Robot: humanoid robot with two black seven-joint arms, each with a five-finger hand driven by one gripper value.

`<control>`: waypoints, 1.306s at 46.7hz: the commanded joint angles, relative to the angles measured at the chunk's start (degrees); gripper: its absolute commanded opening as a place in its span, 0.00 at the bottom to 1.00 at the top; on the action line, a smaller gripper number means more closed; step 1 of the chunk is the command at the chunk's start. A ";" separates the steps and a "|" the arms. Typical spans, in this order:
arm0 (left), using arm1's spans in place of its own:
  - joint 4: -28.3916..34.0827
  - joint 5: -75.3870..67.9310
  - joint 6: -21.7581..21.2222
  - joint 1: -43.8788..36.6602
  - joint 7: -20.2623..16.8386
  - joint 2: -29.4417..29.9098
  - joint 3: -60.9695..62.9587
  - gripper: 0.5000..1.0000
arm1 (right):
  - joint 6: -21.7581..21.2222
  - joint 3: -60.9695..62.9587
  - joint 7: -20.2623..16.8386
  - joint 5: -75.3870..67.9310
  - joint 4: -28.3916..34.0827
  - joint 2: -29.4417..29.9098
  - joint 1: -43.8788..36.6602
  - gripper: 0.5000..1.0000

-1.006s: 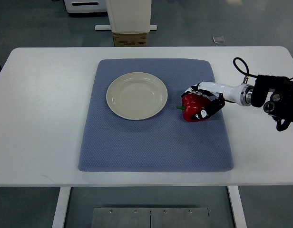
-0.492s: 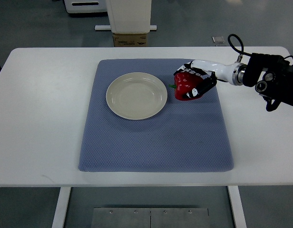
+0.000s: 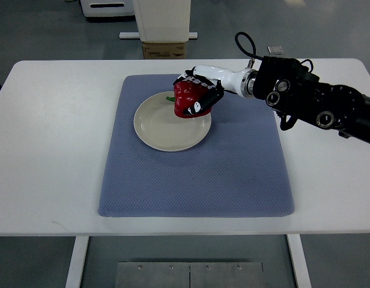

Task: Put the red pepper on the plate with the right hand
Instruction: 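Lift the pepper and carry it with the right hand over the plate, then lower the pepper onto the plate and open the right hand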

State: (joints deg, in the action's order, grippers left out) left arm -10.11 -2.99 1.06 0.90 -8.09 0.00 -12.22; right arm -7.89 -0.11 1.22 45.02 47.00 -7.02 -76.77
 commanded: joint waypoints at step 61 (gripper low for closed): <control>0.00 0.00 -0.01 -0.02 0.00 0.00 0.00 1.00 | 2.70 6.09 -4.12 -5.82 -6.66 7.02 5.93 0.00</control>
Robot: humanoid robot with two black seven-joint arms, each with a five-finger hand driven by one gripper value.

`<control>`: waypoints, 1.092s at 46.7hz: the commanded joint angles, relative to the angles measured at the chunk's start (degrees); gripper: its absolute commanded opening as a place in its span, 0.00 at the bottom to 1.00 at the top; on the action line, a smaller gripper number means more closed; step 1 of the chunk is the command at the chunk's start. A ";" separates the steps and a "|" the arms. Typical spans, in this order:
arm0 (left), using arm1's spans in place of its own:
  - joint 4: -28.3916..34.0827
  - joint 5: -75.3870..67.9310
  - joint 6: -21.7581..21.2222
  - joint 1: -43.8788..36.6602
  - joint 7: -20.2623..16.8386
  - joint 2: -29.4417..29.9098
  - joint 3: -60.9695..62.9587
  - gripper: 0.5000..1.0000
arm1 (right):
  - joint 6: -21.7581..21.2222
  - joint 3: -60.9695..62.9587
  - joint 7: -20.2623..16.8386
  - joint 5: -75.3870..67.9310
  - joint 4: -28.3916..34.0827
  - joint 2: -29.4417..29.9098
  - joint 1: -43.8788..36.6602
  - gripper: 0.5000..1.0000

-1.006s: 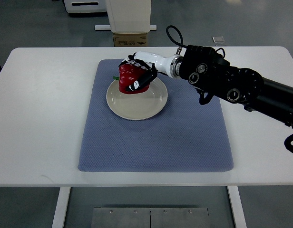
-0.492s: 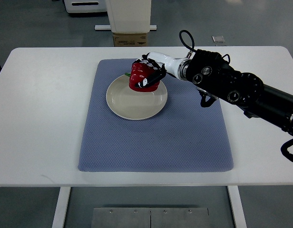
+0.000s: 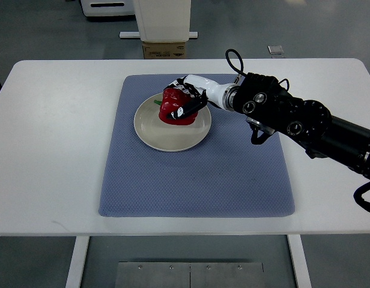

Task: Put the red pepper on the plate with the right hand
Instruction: 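Lower the pepper onto the plate and open the right hand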

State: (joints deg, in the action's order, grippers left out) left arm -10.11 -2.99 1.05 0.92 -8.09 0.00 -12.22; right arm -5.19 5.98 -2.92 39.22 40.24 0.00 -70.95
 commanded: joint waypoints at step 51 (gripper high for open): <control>0.00 0.00 0.00 -0.04 0.00 0.00 0.00 1.00 | 0.01 -0.18 -0.07 0.07 0.10 0.00 2.48 0.94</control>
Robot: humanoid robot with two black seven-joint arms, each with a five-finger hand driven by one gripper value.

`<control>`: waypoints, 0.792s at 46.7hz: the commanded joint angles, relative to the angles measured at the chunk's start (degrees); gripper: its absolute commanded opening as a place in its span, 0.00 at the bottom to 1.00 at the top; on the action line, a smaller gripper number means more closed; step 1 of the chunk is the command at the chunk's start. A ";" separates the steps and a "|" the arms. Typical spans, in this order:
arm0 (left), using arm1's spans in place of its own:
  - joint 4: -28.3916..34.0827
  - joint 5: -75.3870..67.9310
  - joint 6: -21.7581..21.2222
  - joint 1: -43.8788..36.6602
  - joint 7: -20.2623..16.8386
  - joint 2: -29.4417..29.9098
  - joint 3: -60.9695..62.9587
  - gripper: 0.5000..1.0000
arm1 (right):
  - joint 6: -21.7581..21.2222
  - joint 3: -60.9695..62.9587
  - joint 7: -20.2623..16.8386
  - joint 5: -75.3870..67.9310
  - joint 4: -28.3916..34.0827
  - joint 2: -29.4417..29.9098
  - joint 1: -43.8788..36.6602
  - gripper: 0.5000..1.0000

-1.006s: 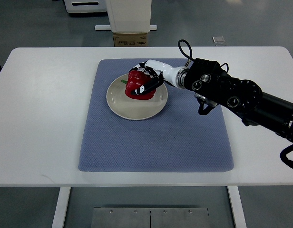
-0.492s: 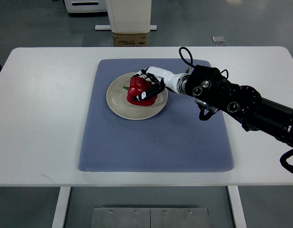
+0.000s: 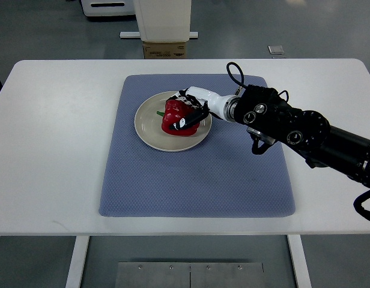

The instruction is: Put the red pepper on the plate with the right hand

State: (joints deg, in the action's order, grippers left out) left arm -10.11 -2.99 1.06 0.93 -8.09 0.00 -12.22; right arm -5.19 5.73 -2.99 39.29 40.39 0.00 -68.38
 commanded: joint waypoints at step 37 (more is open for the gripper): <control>0.00 0.00 -0.01 0.04 0.00 0.00 0.00 1.00 | 0.00 10.18 -0.44 -0.27 -0.13 0.00 -0.52 1.00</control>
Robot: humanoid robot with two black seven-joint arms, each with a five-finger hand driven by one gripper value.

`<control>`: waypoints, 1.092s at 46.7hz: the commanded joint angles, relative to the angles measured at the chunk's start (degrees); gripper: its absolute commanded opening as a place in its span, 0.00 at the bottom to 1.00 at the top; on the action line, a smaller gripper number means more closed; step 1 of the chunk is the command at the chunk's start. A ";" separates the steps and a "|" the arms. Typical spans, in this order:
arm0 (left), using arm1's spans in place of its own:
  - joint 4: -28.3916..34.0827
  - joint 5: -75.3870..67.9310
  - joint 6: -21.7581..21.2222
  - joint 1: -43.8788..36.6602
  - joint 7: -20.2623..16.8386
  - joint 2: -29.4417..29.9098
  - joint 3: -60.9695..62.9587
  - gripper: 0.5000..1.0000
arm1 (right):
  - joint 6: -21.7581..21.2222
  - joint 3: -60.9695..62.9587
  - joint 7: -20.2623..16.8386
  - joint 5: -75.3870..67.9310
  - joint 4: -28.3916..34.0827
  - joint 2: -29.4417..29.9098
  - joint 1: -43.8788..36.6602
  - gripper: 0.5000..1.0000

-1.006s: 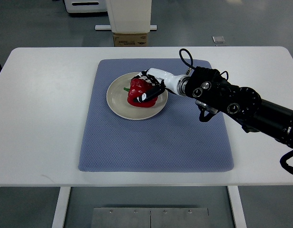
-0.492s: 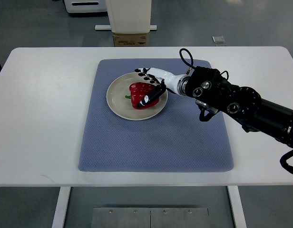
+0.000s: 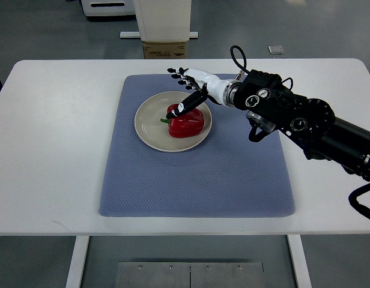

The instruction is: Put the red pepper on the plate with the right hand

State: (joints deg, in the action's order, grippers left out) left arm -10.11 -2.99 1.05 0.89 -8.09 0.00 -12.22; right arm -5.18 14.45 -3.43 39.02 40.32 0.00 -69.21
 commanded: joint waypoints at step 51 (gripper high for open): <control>0.00 0.00 0.01 -0.01 0.01 0.00 0.00 1.00 | 4.65 37.48 -0.52 -2.28 -0.07 -7.30 17.35 1.00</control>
State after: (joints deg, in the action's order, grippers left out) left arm -10.11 -2.99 1.06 0.95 -8.09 0.00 -12.22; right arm -0.54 50.53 -4.14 36.68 40.24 -7.39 -52.69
